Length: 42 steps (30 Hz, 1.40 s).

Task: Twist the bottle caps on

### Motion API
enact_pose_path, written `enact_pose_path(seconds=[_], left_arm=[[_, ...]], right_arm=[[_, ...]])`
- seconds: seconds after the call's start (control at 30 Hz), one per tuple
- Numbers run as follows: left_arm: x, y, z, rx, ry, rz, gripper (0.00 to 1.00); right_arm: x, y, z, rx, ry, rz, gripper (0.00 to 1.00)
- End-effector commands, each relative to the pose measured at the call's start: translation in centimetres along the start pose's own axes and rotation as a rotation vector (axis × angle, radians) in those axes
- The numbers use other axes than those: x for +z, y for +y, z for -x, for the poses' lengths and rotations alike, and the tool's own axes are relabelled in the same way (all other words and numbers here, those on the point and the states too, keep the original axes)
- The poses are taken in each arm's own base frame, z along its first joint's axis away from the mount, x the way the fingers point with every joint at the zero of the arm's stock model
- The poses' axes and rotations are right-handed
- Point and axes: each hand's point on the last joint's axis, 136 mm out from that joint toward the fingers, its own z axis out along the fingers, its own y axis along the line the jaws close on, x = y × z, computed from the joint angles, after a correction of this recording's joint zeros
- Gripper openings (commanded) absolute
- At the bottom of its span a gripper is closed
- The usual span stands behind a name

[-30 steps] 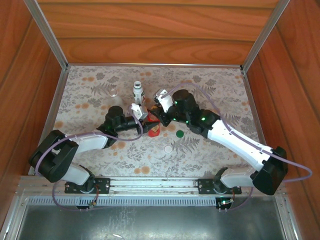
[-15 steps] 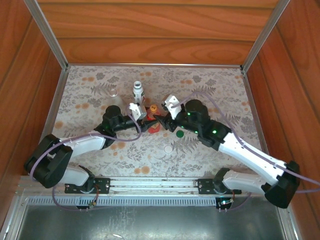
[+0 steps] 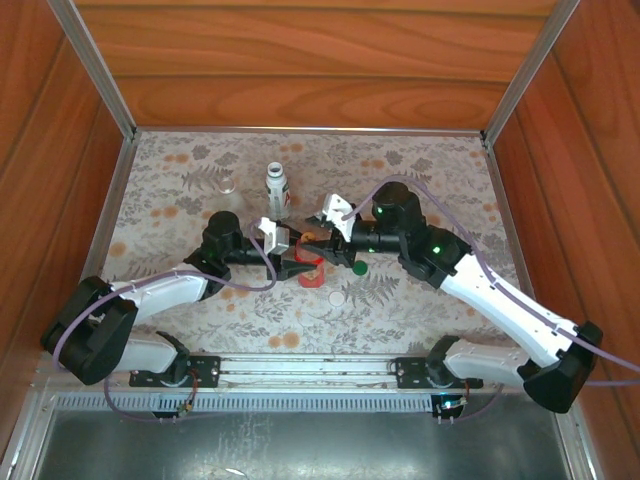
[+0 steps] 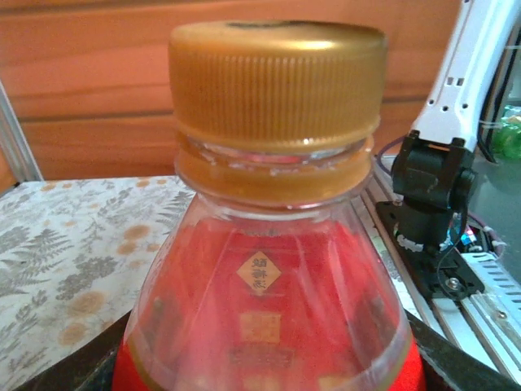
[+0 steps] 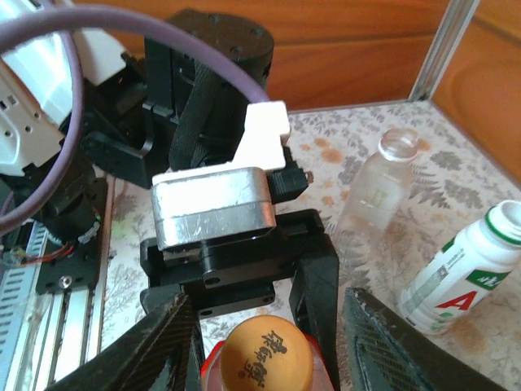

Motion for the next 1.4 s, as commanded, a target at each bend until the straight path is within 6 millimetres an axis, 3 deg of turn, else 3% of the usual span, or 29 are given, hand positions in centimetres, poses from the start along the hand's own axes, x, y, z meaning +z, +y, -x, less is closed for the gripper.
enact_pose_path(seconds=[0.0,0.23,0.4,0.5,0.6,0.7,0.77,0.87,0.93,1.0,1.1,1.23,1.37], left_arm=[[-0.1,-1.2,1.1,0.024,-0.022,-0.06,0.59],[-0.2,-1.5,1.3,0.028,-0.025,-0.069,0.59],[-0.1,-0.5,1.2,0.026,-0.017,-0.018,0.59],[0.0,1.8,1.1,0.038,-0.002,0.106,0.59],[0.0,3.8,1.0,0.054,0.013,0.202,0.59],[0.2,4.3,1.1,0.073,0.017,0.217,0.59],[0.2,4.4,0.9,0.076,0.02,0.221,0.59],[0.3,4.6,0.5,0.079,0.029,0.222,0.59],[0.3,4.5,0.4,0.073,0.031,0.219,0.59],[0.3,4.4,0.4,0.073,0.029,0.214,0.59],[-0.1,3.8,0.4,0.075,0.028,0.211,0.59],[-0.4,3.0,0.0,0.073,0.03,0.195,0.59],[-0.3,1.7,-0.2,0.056,0.029,0.121,0.59]], right_arm=[[0.1,0.5,0.0,-0.008,0.009,0.049,0.5],[0.5,0.3,-0.7,0.004,0.041,0.047,0.31],[0.7,-0.6,-0.6,0.017,0.044,0.002,0.16],[1.3,-3.8,-0.9,0.097,0.059,-0.158,0.12],[2.0,-7.2,-2.6,0.191,0.099,-0.361,0.13],[2.1,-9.8,-4.3,0.268,0.095,-0.605,0.14],[1.0,-11.5,-6.0,0.347,0.118,-0.803,0.14],[0.9,-12.2,-7.7,0.393,0.172,-0.976,0.15],[1.9,-11.9,-7.7,0.386,0.177,-0.999,0.15],[3.1,-11.1,-7.1,0.403,0.152,-0.917,0.17],[4.4,-8.7,-3.9,0.291,0.046,-0.676,0.21],[3.7,-4.1,-0.6,0.154,-0.033,-0.322,0.39],[1.6,-0.6,0.4,0.072,-0.04,-0.1,0.6]])
